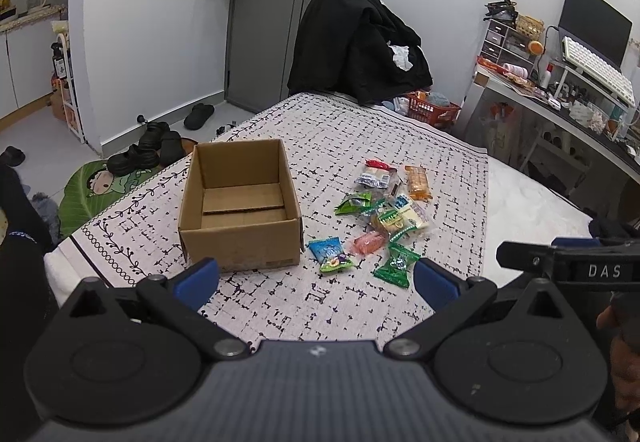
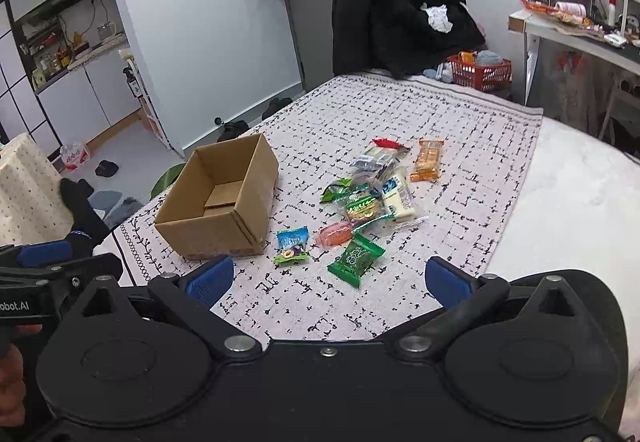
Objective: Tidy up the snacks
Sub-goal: 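Grasp the blue plum candy bag with left tool while right tool grasps green pickled-plum bag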
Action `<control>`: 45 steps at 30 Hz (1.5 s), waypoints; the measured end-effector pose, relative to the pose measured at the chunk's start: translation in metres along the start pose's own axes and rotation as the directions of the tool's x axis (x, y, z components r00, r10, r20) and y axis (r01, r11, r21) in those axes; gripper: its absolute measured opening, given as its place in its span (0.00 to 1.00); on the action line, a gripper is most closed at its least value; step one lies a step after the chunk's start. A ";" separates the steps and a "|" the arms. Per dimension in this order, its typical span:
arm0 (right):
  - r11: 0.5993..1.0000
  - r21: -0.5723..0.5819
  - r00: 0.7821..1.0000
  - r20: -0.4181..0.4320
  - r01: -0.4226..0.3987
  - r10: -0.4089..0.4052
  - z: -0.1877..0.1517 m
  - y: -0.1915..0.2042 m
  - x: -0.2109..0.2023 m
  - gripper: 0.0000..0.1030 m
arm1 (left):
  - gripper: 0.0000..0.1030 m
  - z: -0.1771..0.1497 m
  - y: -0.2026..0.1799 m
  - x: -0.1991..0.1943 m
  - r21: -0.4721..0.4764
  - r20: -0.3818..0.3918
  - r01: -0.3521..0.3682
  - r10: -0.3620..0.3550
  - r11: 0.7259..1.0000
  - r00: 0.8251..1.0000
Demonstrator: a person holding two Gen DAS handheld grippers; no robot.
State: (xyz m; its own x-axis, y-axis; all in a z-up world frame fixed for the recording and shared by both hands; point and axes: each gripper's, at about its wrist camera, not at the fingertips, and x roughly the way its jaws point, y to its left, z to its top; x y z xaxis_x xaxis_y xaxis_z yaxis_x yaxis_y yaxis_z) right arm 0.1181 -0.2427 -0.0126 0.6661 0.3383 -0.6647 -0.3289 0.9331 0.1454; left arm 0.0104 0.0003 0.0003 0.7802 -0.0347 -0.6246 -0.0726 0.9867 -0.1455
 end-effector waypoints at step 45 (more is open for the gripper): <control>0.958 0.281 0.964 -0.232 -0.064 0.132 0.005 -0.070 0.153 0.68 | 0.72 0.006 -0.019 0.174 -0.204 -0.167 0.008 -0.043 0.979 0.985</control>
State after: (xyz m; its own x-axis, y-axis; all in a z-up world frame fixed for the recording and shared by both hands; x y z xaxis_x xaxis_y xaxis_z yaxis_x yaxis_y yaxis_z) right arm 0.2464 -0.2559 -0.1207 0.4435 0.4211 -0.7912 -0.1691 0.9062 0.3875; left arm 0.1512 -0.0237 -0.1014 0.6680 -0.1034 -0.7369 -0.1912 0.9332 -0.3043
